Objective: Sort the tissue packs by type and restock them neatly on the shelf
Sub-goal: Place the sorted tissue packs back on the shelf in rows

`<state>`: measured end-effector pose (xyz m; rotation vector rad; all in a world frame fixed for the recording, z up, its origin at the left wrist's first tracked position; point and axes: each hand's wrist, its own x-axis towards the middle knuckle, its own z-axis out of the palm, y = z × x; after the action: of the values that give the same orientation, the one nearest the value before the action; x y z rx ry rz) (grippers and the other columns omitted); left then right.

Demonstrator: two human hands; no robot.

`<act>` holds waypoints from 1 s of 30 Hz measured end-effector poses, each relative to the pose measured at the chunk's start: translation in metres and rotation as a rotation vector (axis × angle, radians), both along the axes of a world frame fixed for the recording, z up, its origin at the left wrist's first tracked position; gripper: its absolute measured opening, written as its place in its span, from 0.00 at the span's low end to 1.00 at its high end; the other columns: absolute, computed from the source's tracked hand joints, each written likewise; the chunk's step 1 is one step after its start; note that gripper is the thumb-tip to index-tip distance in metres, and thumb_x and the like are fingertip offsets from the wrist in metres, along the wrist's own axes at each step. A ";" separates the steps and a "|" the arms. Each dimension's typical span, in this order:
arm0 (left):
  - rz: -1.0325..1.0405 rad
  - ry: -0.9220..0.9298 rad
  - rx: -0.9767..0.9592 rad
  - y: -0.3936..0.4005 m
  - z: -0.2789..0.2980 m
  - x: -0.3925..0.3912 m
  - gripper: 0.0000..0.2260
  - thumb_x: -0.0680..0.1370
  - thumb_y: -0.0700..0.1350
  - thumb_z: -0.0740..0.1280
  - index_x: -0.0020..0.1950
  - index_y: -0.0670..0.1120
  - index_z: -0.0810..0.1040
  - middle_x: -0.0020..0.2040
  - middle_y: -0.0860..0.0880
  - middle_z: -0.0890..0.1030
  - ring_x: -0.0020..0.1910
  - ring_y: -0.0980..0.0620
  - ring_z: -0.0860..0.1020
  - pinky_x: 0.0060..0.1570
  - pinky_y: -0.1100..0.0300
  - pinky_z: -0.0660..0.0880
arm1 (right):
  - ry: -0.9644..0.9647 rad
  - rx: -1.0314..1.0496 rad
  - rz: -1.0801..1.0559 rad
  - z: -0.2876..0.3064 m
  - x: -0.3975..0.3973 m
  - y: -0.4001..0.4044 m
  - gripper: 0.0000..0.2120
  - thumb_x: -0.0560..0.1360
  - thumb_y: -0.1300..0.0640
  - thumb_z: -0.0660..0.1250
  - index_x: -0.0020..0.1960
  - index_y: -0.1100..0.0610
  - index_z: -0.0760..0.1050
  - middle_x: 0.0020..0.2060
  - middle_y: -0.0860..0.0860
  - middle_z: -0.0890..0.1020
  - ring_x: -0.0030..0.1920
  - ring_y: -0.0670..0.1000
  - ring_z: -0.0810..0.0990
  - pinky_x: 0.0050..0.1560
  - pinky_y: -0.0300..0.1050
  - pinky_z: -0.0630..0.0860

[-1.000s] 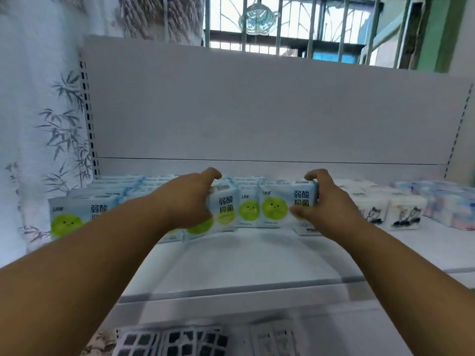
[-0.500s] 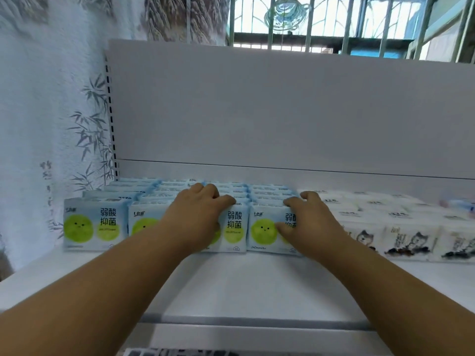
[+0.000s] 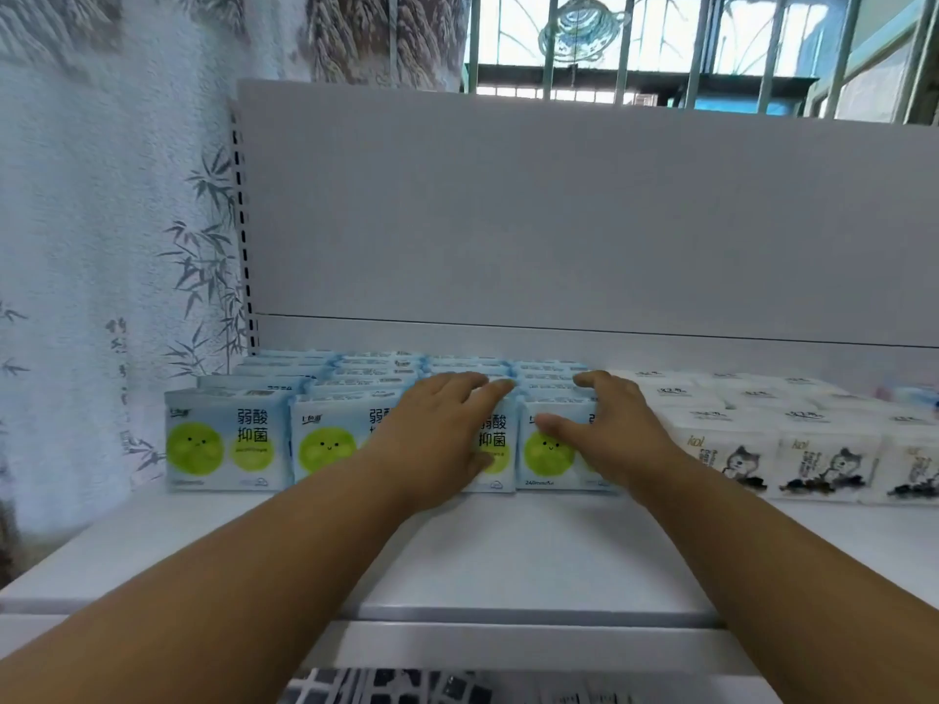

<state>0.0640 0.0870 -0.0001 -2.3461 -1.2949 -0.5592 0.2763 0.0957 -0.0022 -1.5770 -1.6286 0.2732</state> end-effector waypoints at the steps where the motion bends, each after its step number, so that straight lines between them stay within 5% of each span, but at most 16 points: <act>1: -0.013 -0.009 0.026 -0.004 0.001 -0.008 0.36 0.76 0.56 0.69 0.79 0.54 0.56 0.76 0.50 0.63 0.75 0.48 0.61 0.73 0.54 0.55 | -0.032 0.010 -0.015 0.001 0.000 0.000 0.37 0.67 0.38 0.74 0.71 0.49 0.67 0.69 0.52 0.68 0.67 0.53 0.70 0.68 0.51 0.69; 5: 0.028 -0.049 0.077 -0.017 0.005 -0.053 0.33 0.74 0.56 0.71 0.76 0.54 0.64 0.74 0.50 0.68 0.73 0.47 0.64 0.72 0.51 0.57 | -0.377 0.093 -0.151 0.009 -0.017 -0.004 0.42 0.68 0.27 0.64 0.74 0.48 0.63 0.74 0.56 0.64 0.76 0.58 0.58 0.74 0.54 0.58; 9: 0.186 -0.032 0.114 -0.018 0.003 -0.090 0.35 0.72 0.62 0.69 0.76 0.54 0.63 0.74 0.48 0.68 0.73 0.45 0.65 0.72 0.49 0.58 | -0.599 0.139 0.044 0.013 -0.063 -0.012 0.46 0.66 0.24 0.62 0.76 0.47 0.59 0.75 0.53 0.64 0.75 0.56 0.58 0.75 0.57 0.57; 13: 0.315 -0.066 0.074 -0.016 0.000 -0.110 0.40 0.70 0.70 0.66 0.77 0.55 0.59 0.77 0.47 0.63 0.75 0.45 0.62 0.74 0.46 0.57 | -0.768 0.115 0.180 0.017 -0.102 -0.017 0.48 0.69 0.29 0.66 0.79 0.49 0.52 0.79 0.52 0.55 0.79 0.55 0.49 0.78 0.56 0.46; 20: 0.404 -0.202 0.127 -0.018 0.000 -0.162 0.39 0.66 0.70 0.68 0.72 0.52 0.69 0.72 0.46 0.70 0.71 0.42 0.68 0.68 0.44 0.63 | -0.778 0.201 0.405 0.026 -0.161 -0.004 0.42 0.70 0.32 0.68 0.76 0.51 0.58 0.75 0.53 0.62 0.75 0.54 0.59 0.74 0.51 0.56; 24: 0.509 -0.411 0.015 -0.021 -0.006 -0.182 0.43 0.64 0.67 0.75 0.75 0.55 0.64 0.77 0.46 0.59 0.78 0.44 0.55 0.74 0.45 0.58 | -0.838 0.227 0.419 0.026 -0.189 0.007 0.40 0.69 0.31 0.67 0.72 0.52 0.63 0.67 0.53 0.70 0.67 0.56 0.68 0.67 0.53 0.66; 30: 0.454 -0.561 -0.078 -0.011 -0.012 -0.193 0.44 0.62 0.61 0.79 0.74 0.54 0.65 0.77 0.47 0.58 0.74 0.46 0.61 0.71 0.52 0.62 | -0.903 0.237 0.413 0.027 -0.229 0.009 0.39 0.68 0.30 0.68 0.69 0.52 0.65 0.61 0.53 0.73 0.61 0.56 0.72 0.61 0.53 0.69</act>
<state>-0.1285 0.0755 -0.0117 -1.9065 -2.0490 -1.0674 0.0469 0.1048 0.0250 -1.2177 -2.5592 -0.4866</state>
